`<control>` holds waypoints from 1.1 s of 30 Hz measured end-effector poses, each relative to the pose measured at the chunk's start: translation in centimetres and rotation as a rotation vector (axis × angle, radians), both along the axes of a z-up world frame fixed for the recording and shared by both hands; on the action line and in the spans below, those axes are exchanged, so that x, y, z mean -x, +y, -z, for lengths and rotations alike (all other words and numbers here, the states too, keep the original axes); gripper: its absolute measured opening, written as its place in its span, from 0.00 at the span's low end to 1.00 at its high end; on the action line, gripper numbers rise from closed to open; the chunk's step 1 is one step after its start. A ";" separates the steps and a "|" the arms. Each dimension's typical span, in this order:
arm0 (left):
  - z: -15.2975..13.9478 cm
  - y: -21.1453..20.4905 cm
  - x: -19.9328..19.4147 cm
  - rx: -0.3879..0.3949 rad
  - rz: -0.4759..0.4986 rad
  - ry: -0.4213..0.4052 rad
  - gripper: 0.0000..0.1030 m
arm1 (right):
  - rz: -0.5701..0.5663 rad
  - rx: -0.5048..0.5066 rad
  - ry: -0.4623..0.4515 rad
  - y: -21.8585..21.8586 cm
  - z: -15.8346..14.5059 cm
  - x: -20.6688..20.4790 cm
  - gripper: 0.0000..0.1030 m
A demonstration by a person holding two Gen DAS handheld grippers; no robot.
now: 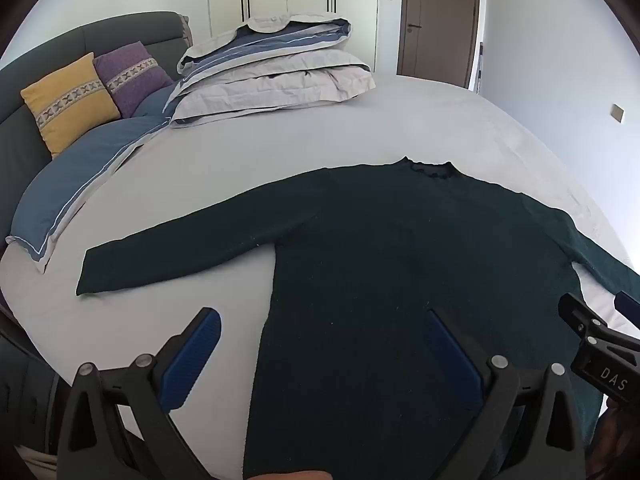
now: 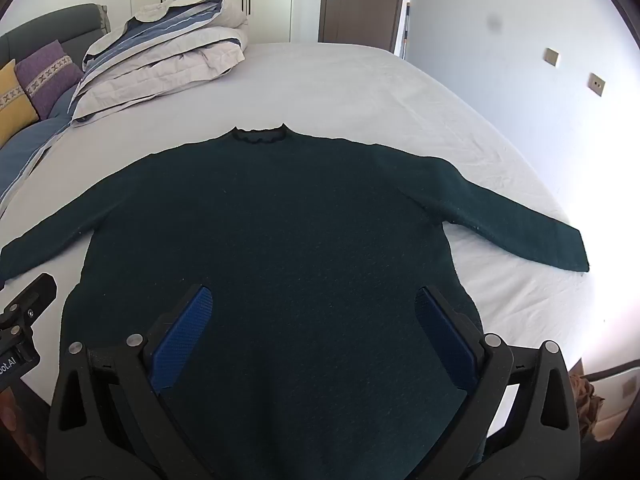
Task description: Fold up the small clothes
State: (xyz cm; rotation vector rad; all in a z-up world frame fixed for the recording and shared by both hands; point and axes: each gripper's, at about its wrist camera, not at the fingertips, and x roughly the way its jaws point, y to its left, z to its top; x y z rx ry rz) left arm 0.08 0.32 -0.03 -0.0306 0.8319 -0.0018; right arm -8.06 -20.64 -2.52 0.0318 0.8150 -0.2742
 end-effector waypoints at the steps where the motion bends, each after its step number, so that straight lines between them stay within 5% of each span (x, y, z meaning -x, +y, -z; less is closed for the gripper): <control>1: 0.0 0.2 0.0 0.006 -0.002 0.002 1.00 | 0.000 -0.001 0.001 0.0 0.0 0.0 1.00; 3: 0.0 0.6 -0.1 0.018 -0.003 0.005 1.00 | 0.000 -0.003 0.001 0.0 0.0 0.0 1.00; 4: 0.2 -0.2 0.1 -0.036 -0.003 -0.006 1.00 | 0.000 -0.003 0.001 0.0 -0.1 0.0 1.00; 33: 0.0 0.7 0.5 -0.018 -0.018 -0.010 1.00 | -0.004 -0.002 0.003 0.6 0.6 0.2 1.00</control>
